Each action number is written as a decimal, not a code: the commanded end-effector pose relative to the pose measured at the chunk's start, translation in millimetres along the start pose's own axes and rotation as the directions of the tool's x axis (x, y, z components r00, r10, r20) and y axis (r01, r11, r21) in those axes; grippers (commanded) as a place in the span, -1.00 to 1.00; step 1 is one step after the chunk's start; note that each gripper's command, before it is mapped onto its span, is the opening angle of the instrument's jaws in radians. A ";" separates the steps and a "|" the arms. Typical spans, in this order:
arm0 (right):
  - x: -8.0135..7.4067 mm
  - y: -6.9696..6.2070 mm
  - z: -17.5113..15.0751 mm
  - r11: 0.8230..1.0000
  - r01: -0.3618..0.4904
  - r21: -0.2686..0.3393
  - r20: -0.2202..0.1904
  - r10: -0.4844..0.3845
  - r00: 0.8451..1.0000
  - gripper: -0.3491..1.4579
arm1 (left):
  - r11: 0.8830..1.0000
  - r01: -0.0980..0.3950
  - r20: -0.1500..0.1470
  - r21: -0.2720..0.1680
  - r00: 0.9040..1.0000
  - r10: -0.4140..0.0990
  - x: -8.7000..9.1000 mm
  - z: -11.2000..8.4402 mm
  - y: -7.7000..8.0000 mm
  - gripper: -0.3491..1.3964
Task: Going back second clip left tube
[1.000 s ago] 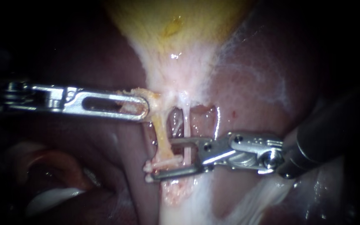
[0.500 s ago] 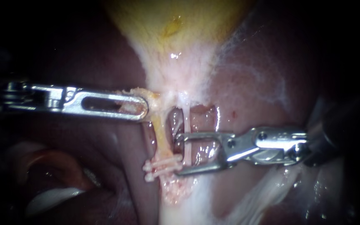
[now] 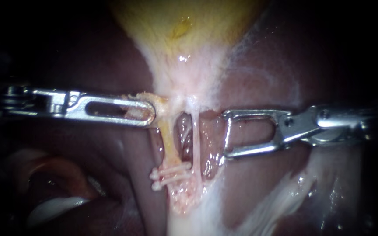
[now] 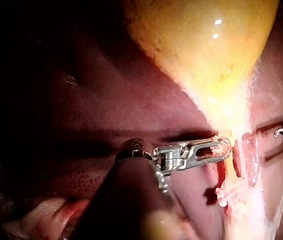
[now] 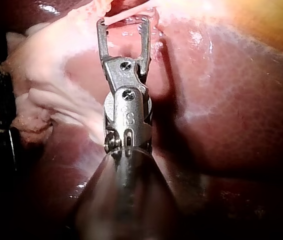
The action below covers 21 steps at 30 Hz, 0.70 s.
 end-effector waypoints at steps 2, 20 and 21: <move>0.0 -0.1 -0.1 1.000 0.004 0.001 0.000 -0.004 1.000 -0.06 | 1.000 -0.001 0.001 0.000 1.000 0.001 0.0 0.2 0.1 -1.00; 0.1 -0.6 -0.3 1.000 0.005 0.003 0.000 -0.005 1.000 -0.06 | 1.000 -0.014 0.008 -0.014 1.000 0.014 -0.4 5.4 3.6 -1.00; 0.1 -0.6 -0.3 1.000 0.005 0.003 0.000 -0.005 1.000 -0.06 | 1.000 -0.015 0.008 -0.014 1.000 0.015 -0.4 5.6 3.8 -1.00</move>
